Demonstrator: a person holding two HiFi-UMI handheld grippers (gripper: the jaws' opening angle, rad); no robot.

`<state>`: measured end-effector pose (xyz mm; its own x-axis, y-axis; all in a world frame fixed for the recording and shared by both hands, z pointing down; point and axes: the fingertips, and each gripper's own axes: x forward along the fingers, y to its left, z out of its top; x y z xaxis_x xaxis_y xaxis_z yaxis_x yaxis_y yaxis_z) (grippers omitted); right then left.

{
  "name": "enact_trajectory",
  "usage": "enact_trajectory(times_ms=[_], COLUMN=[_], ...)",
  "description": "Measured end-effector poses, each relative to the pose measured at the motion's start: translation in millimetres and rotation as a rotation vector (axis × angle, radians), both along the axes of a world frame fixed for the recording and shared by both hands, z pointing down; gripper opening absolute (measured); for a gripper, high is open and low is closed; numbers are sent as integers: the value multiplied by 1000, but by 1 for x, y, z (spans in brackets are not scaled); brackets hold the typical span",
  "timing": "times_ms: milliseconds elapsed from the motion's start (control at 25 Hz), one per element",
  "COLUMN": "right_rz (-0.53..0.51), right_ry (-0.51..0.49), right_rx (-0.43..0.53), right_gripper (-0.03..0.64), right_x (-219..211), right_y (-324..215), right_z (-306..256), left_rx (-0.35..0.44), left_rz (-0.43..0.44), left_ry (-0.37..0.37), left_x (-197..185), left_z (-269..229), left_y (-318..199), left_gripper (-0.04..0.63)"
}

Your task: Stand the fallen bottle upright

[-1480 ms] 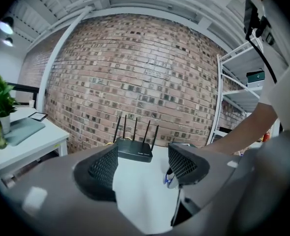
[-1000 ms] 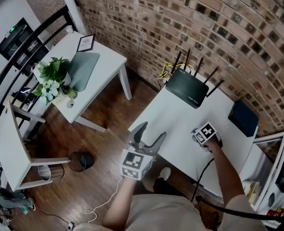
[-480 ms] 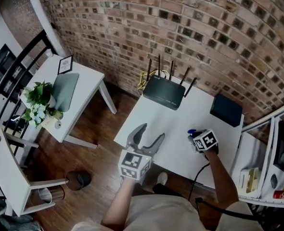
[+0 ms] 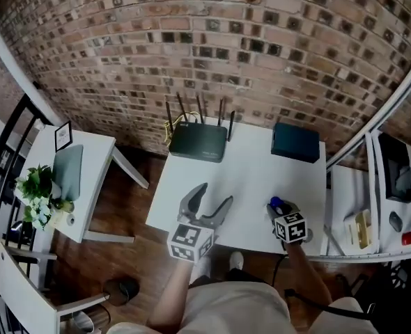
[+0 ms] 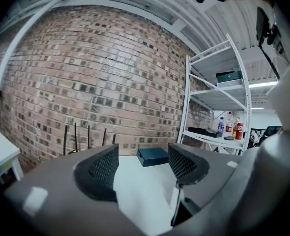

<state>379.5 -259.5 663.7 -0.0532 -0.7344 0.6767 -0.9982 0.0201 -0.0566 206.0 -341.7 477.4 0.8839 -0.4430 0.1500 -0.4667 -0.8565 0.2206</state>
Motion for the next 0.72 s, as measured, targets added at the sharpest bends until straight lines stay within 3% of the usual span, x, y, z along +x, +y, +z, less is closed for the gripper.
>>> enact_trajectory(times_ms=[240, 400, 480, 560, 720], right_rz=[237, 275, 282, 296, 370], right_ry=[5, 40, 43, 52, 32], right_rx=[105, 143, 155, 164, 200], right_gripper=[115, 119, 169, 283, 291], right_x=[4, -4, -6, -7, -8], right_y=[22, 24, 24, 28, 47], right_z=[-2, 3, 6, 5, -7], left_rx=[9, 15, 16, 16, 21], left_rz=[61, 89, 104, 120, 151], left_ry=[-8, -11, -13, -10, 5], left_x=[18, 19, 18, 17, 10], left_z=[-1, -2, -1, -1, -6], left_y=[13, 19, 23, 27, 35], left_gripper=[333, 333, 333, 333, 333])
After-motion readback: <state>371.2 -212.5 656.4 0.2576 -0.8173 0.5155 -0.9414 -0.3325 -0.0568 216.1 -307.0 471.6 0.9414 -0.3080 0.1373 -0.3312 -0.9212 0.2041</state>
